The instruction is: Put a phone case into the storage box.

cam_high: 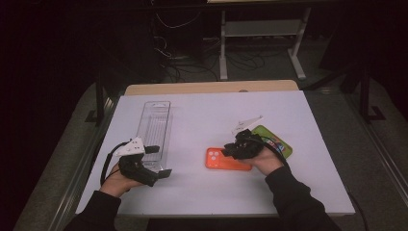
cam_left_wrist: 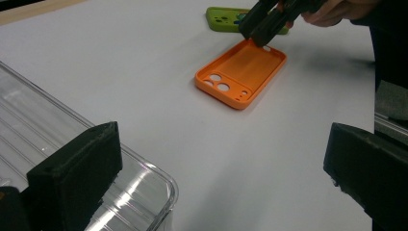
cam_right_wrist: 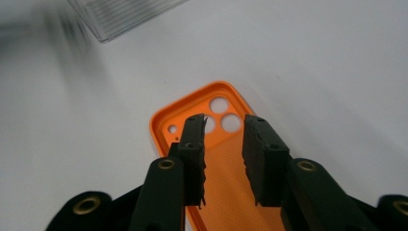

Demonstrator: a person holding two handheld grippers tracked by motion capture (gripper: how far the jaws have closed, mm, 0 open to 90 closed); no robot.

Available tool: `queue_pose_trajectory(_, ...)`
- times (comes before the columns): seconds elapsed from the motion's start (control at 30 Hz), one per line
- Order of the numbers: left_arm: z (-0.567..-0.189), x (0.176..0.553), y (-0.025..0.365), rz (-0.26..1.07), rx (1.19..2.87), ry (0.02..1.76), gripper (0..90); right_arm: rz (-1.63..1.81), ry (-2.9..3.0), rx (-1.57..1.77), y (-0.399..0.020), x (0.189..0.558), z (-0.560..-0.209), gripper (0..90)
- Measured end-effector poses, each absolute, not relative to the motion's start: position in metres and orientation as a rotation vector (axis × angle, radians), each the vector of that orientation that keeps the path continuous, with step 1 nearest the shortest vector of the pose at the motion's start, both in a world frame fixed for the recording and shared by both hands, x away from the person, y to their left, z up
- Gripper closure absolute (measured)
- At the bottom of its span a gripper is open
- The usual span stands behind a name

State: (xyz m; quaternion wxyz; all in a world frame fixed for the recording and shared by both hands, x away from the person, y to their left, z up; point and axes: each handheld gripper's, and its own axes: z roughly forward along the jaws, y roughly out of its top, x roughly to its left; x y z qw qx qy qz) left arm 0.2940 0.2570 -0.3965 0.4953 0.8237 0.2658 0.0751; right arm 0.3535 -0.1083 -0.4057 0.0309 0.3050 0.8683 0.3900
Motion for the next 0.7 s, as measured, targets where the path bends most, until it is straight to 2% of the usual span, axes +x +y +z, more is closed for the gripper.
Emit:
queue_pose_trajectory(0.17,-0.396,0.294,0.256,0.183,2.006,0.641,0.0,1.234,2.624,1.001,-0.13,0.347,-0.399,48.4)
queue_pose_trajectory(0.2,-0.396,0.294,0.256,0.183,2.006,0.641,0.0,1.234,2.624,1.001,-0.13,0.347,-0.399,48.4)
queue_pose_trajectory(0.3,-0.396,0.294,0.256,0.184,2.008,0.638,0.0,1.266,2.55,1.044,-0.148,0.34,-0.397,31.8)
queue_pose_trajectory(0.47,-0.396,0.295,0.257,0.189,2.013,0.633,0.0,1.272,2.45,1.066,-0.169,0.326,-0.399,13.5)
queue_pose_trajectory(0.53,-0.396,0.295,0.257,0.188,2.003,0.635,0.0,1.285,2.412,1.068,-0.175,0.32,-0.4,10.5)
queue_pose_trajectory(0.6,-0.397,0.295,0.257,0.189,1.999,0.632,0.0,1.299,2.386,1.072,-0.18,0.314,-0.403,1.1)
queue_pose_trajectory(0.7,-0.397,0.295,0.256,0.189,2.007,0.633,0.0,1.303,2.374,1.077,-0.187,0.308,-0.406,0.0)
